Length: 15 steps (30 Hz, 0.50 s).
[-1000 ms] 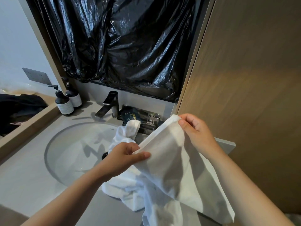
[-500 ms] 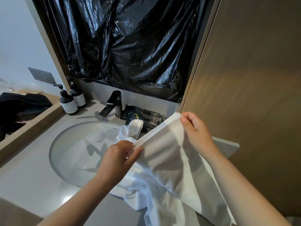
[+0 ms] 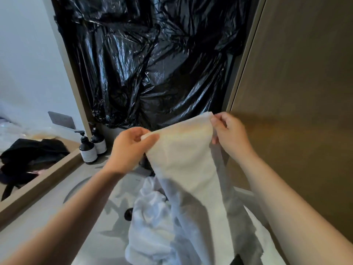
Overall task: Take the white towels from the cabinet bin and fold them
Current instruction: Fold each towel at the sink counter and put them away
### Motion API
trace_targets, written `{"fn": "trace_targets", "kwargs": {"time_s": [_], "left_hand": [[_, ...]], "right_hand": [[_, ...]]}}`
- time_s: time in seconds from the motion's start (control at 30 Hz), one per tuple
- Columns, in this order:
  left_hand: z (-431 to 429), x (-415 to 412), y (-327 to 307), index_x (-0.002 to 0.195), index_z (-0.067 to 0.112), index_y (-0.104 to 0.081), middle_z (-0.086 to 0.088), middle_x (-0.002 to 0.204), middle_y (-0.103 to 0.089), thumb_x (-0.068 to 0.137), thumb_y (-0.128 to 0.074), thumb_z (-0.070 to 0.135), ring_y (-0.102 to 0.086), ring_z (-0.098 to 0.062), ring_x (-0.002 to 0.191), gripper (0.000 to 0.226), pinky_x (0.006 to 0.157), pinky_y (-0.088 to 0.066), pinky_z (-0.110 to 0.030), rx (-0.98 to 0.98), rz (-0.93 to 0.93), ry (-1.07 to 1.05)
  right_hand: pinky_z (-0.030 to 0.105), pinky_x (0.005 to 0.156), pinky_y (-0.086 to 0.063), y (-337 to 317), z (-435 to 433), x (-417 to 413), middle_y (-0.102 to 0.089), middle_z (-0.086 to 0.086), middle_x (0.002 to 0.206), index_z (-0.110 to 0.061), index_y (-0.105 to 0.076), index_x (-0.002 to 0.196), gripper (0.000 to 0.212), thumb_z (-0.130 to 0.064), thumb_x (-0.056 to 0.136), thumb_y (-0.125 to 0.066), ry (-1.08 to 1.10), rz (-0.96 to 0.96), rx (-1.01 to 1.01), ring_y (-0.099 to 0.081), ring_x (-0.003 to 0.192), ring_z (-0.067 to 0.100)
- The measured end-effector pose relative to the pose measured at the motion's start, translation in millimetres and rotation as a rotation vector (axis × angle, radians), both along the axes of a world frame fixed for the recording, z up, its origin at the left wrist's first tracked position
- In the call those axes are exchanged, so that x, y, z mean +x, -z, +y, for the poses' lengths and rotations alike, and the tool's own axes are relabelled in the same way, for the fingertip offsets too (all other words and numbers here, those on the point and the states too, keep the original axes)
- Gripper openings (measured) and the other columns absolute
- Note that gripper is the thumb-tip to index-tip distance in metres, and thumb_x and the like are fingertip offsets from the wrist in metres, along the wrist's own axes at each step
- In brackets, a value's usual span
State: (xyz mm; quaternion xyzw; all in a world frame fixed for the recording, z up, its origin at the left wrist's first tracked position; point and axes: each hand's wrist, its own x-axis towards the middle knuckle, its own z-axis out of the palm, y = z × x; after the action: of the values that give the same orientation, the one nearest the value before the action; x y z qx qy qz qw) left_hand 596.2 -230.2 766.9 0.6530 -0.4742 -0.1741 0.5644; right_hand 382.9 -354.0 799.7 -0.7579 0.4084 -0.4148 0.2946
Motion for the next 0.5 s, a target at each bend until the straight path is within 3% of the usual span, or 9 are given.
{"fn": "trace_targets", "kwargs": {"time_s": [0.1, 0.17, 0.3, 0.5], "left_hand": [[-3, 11, -34, 0.093, 0.007, -0.069, 0.001, 0.071, -0.065, 0.087, -0.069, 0.03, -0.059, -0.01, 0.062, 0.024, 0.065, -0.05, -0.034, -0.142, 0.176, -0.005], [-4, 19, -51, 0.097, 0.005, -0.068, -0.004, 0.078, -0.066, 0.09, -0.066, 0.025, -0.062, -0.011, 0.069, 0.022, 0.069, -0.052, -0.033, -0.224, 0.226, -0.041], [-4, 39, -81, 0.091, 0.015, -0.07, 0.0, 0.079, -0.067, 0.089, -0.067, 0.029, -0.061, -0.008, 0.071, 0.014, 0.065, -0.052, -0.023, -0.347, 0.12, -0.141], [3, 45, -132, 0.096, 0.006, -0.068, -0.001, 0.078, -0.064, 0.089, -0.068, 0.025, -0.057, -0.006, 0.067, 0.02, 0.059, -0.048, -0.017, -0.527, 0.029, -0.136]], "right_hand": [[0.019, 0.044, -0.045, -30, -2, 23, -0.065, 0.003, 0.058, -0.013, -0.056, 0.098, 0.016, -0.024, 0.103, -0.047, -0.111, -0.231, 0.158, -0.062, 0.046, 0.009], [0.019, 0.047, -0.052, -46, 1, 38, -0.066, 0.0, 0.06, -0.015, -0.056, 0.097, 0.014, -0.026, 0.101, -0.049, -0.182, -0.366, 0.243, -0.064, 0.049, 0.008], [0.021, 0.059, -0.057, -74, 1, 65, -0.066, 0.0, 0.078, -0.019, -0.057, 0.094, 0.009, -0.025, 0.099, -0.052, -0.274, -0.499, 0.215, -0.068, 0.061, 0.009], [0.024, 0.069, -0.056, -108, 0, 79, -0.065, 0.01, 0.1, -0.012, -0.057, 0.105, 0.017, -0.027, 0.098, -0.055, -0.392, -0.664, 0.132, -0.07, 0.076, 0.015]]}}
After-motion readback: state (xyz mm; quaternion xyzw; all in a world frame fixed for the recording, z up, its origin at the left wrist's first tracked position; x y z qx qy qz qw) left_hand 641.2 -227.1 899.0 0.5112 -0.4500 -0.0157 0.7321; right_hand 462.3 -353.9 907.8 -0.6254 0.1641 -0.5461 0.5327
